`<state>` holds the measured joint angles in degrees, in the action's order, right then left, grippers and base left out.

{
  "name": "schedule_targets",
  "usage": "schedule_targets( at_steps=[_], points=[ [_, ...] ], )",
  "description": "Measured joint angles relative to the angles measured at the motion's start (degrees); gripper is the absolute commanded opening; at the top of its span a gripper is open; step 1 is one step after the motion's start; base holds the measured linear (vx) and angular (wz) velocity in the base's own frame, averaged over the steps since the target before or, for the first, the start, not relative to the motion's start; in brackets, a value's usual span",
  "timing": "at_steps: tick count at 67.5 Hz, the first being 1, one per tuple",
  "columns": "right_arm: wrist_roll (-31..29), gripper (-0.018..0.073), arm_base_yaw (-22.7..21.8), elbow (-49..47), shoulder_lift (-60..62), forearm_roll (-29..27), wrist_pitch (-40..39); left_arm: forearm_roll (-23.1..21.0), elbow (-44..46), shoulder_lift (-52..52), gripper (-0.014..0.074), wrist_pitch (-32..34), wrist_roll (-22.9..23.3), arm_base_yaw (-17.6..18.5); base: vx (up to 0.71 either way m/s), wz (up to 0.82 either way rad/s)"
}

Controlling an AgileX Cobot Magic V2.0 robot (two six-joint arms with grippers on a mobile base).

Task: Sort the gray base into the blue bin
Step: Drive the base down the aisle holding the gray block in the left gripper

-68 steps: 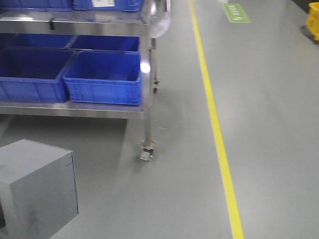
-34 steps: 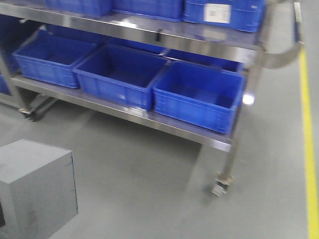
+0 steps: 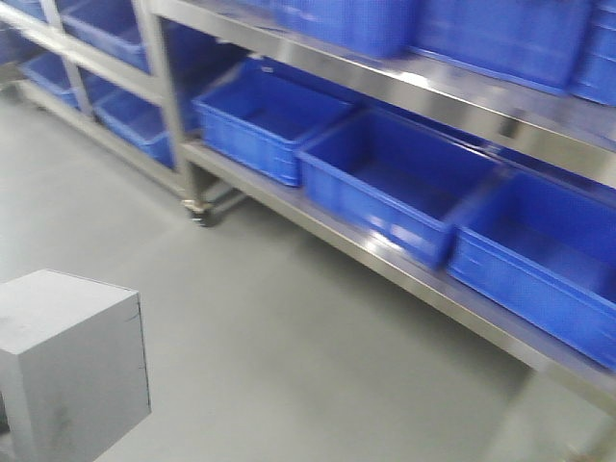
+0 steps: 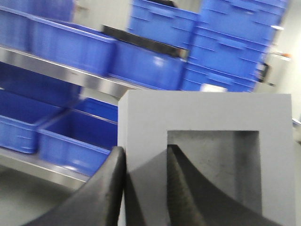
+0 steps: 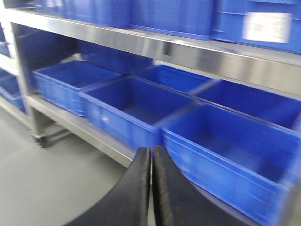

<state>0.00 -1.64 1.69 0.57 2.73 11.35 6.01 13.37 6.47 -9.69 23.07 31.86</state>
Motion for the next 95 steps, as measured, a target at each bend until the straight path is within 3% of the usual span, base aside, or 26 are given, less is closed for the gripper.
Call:
schedule_targets(
  at_steps=[55,95],
  points=[
    [0.0,-0.0005,0.0,0.0,0.0,0.0,0.0,0.0,0.0,0.0,-0.0007,0.0,0.0,0.0,0.3,0.82],
    [0.0,-0.0005,0.0,0.0,0.0,0.0,0.0,0.0,0.0,0.0,-0.0007,0.0,0.0,0.0,0.41,0.17]
  ],
)
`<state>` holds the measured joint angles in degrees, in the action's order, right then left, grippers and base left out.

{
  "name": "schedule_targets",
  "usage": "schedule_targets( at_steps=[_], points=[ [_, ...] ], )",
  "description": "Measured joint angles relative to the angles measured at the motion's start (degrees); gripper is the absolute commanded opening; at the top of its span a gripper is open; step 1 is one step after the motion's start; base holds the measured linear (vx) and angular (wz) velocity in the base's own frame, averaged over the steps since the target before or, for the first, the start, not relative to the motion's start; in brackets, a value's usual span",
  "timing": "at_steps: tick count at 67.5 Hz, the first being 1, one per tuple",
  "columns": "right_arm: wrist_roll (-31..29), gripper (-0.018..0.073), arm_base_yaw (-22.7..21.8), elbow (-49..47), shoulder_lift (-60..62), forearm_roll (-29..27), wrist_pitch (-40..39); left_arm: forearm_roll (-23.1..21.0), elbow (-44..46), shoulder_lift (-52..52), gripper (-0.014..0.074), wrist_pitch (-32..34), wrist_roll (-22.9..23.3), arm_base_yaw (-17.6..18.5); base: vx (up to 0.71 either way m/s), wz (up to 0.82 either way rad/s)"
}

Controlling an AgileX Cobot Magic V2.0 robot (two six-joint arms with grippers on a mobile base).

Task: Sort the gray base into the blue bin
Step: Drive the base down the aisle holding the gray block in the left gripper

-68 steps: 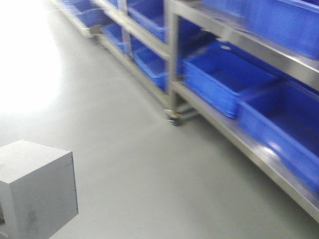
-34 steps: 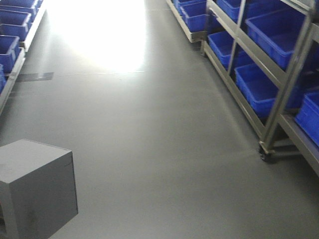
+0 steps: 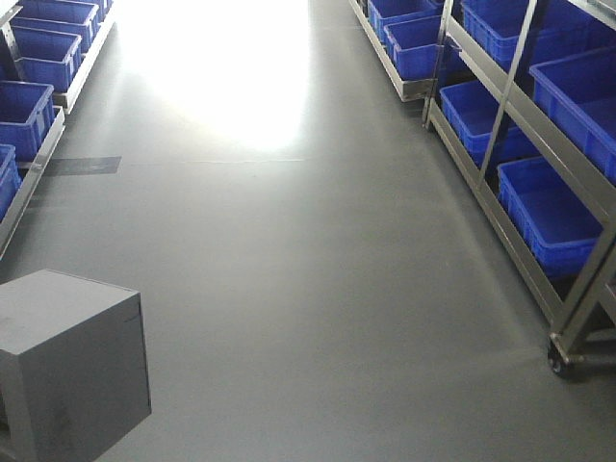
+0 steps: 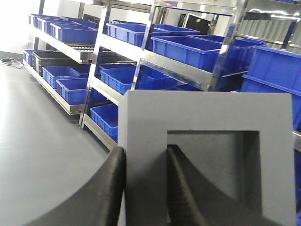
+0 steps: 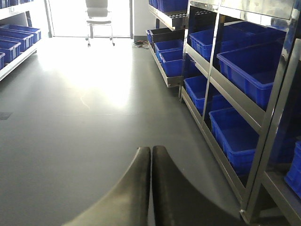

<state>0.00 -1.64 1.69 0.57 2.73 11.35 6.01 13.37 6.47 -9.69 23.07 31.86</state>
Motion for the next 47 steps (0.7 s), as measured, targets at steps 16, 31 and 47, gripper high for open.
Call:
schedule_targets(
  at_steps=[16,31,47],
  points=[
    [0.0,-0.0005,0.0,0.0,0.0,0.0,0.0,0.0,0.0,0.0,-0.0007,0.0,0.0,0.0,0.5,0.04],
    [0.0,-0.0005,0.0,0.0,0.0,0.0,0.0,0.0,0.0,0.0,-0.0007,0.0,0.0,0.0,0.53,0.12],
    [0.0,-0.0005,0.0,0.0,0.0,0.0,0.0,0.0,0.0,0.0,-0.0007,0.0,0.0,0.0,0.55,0.11]
  ],
)
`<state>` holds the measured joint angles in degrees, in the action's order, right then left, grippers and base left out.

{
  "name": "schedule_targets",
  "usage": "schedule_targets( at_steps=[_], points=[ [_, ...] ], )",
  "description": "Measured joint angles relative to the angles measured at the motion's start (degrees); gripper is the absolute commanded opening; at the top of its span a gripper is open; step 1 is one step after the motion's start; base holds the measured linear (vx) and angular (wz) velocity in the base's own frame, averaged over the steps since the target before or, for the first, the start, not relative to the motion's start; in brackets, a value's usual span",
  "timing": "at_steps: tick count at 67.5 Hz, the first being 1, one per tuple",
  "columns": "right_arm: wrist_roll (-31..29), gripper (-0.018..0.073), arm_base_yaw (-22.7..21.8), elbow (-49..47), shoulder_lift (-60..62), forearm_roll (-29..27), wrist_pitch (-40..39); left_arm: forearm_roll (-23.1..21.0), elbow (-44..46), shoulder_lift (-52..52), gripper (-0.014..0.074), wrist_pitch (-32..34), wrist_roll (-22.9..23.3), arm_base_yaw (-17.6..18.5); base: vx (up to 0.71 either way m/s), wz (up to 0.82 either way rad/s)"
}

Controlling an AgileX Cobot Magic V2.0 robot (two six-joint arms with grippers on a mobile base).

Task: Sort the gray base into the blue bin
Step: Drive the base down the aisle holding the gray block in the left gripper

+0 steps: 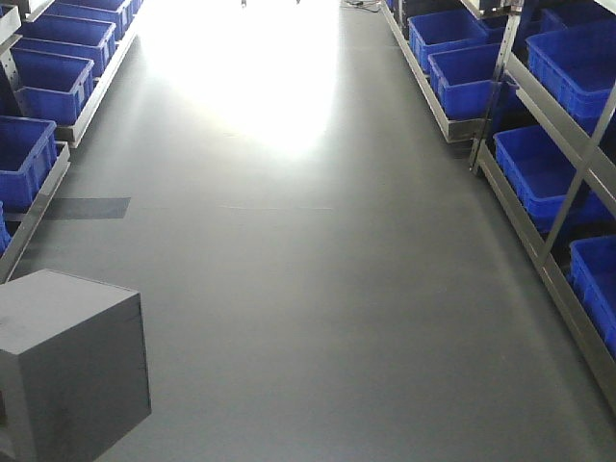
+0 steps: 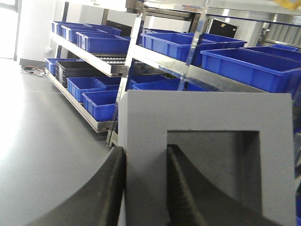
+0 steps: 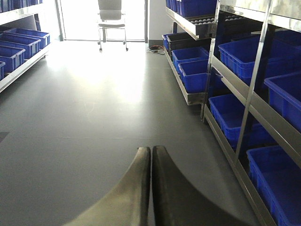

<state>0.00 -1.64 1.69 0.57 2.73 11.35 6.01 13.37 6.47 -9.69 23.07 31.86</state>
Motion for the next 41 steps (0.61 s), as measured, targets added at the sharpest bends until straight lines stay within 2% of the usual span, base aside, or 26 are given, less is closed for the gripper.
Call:
schedule_targets(
  at_steps=[19,41],
  points=[
    [0.0,-0.0005,0.0,0.0,0.0,0.0,0.0,0.0,0.0,0.0,-0.0007,0.0,0.0,0.0,0.52,0.03],
    [0.0,-0.0005,0.0,0.0,0.0,0.0,0.0,0.0,0.0,0.0,-0.0007,-0.1,0.0,0.0,0.49,-0.13]
  ],
)
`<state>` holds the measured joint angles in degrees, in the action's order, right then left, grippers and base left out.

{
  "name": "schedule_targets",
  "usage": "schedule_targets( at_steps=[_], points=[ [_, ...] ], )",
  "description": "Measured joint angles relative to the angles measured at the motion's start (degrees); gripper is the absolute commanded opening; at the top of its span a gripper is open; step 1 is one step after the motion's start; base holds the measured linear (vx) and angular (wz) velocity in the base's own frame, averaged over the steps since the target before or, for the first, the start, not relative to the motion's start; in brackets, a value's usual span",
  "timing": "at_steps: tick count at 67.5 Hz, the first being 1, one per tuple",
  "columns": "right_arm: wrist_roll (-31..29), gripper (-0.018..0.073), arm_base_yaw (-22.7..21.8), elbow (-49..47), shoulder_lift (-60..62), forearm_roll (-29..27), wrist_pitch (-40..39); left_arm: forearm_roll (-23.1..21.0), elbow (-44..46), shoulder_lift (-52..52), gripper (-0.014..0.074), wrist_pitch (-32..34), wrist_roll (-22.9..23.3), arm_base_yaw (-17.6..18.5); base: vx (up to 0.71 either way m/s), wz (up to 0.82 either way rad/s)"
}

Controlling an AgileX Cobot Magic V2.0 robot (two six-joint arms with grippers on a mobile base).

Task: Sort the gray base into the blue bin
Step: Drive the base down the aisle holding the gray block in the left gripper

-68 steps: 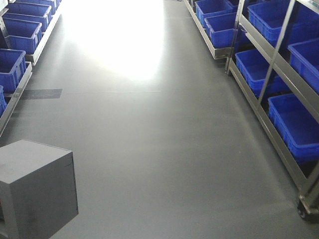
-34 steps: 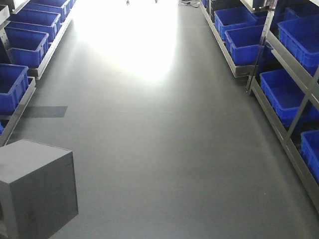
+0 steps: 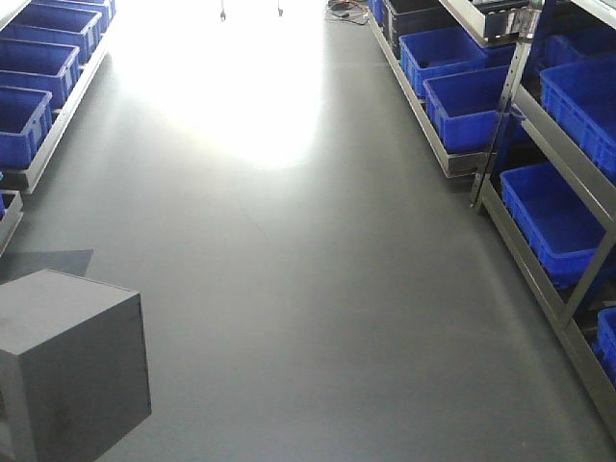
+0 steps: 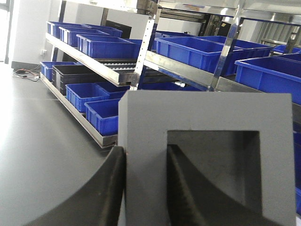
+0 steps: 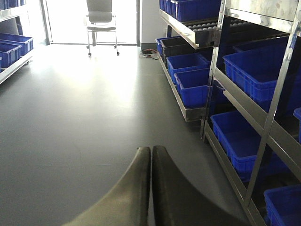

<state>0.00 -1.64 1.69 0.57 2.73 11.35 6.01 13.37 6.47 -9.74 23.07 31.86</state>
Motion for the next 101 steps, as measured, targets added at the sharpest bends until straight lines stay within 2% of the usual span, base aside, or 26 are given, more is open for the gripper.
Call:
schedule_targets(
  at_steps=[37,101],
  points=[
    [0.0,-0.0005,0.0,0.0,0.0,0.0,0.0,0.0,0.0,0.0,-0.0007,0.0,0.0,0.0,0.46,-0.02],
    [0.0,-0.0005,0.0,0.0,0.0,0.0,0.0,0.0,0.0,0.0,-0.0007,0.0,0.0,0.0,0.42,0.14]
  ],
)
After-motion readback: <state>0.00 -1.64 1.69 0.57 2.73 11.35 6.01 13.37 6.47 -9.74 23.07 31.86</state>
